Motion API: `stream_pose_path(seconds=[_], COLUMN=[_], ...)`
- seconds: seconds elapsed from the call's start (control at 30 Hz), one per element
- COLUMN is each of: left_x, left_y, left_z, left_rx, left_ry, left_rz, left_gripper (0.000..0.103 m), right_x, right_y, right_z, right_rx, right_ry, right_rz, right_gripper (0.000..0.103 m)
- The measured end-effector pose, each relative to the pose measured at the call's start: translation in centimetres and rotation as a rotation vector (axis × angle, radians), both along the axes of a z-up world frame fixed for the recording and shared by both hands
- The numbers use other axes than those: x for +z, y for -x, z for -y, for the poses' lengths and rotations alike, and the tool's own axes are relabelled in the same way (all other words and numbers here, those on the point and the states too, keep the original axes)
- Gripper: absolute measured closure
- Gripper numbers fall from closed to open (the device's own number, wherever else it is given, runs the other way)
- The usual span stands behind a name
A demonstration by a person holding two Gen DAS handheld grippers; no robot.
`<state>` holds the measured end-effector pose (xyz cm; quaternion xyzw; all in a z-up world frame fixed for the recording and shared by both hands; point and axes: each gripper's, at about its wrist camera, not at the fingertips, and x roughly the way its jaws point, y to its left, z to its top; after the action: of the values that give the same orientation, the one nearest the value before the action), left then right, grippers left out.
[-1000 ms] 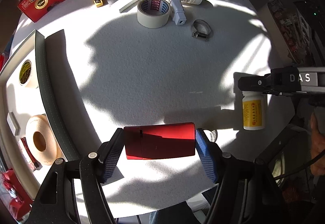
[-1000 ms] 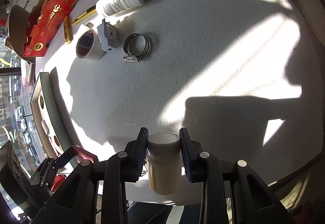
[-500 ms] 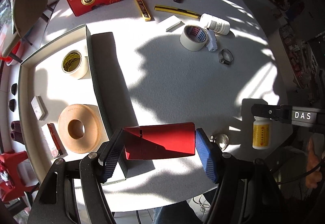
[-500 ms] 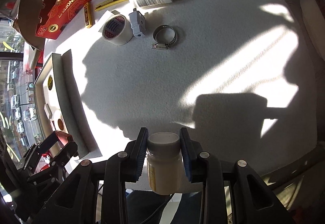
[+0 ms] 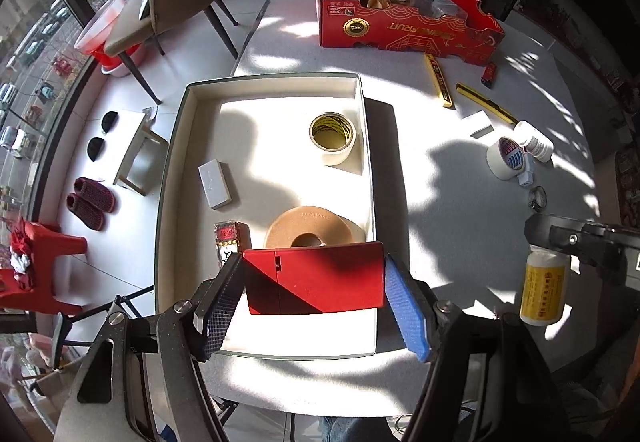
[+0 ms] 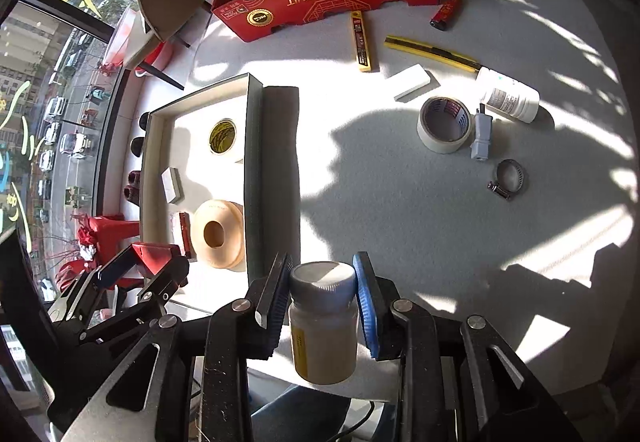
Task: Organize rigid objects
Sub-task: 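Carry the red block and white bottle with both tools over the tray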
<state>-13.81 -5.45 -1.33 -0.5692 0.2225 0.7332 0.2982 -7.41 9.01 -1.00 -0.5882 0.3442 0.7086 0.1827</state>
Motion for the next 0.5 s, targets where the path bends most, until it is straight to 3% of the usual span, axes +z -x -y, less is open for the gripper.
stream_pose_path(seconds=[0.27,0.5], left_x=[0.6,0.7], left_y=[3.5,4.9], left_z=[5.0,7.1], left_rx=[0.187,0.268], left_ry=[0.009,0.003], left_rz=[-0.027,-0.025], left_gripper=[0.030,0.030], right_x=[1.9,2.4], right_y=[6.9,9.7], right_z=[4.9,7.4], right_rx=[0.177,0.267], right_ry=[-0.023,-0.040], right_rz=[-0.060,-0.064], right_gripper=[0.070,0.070])
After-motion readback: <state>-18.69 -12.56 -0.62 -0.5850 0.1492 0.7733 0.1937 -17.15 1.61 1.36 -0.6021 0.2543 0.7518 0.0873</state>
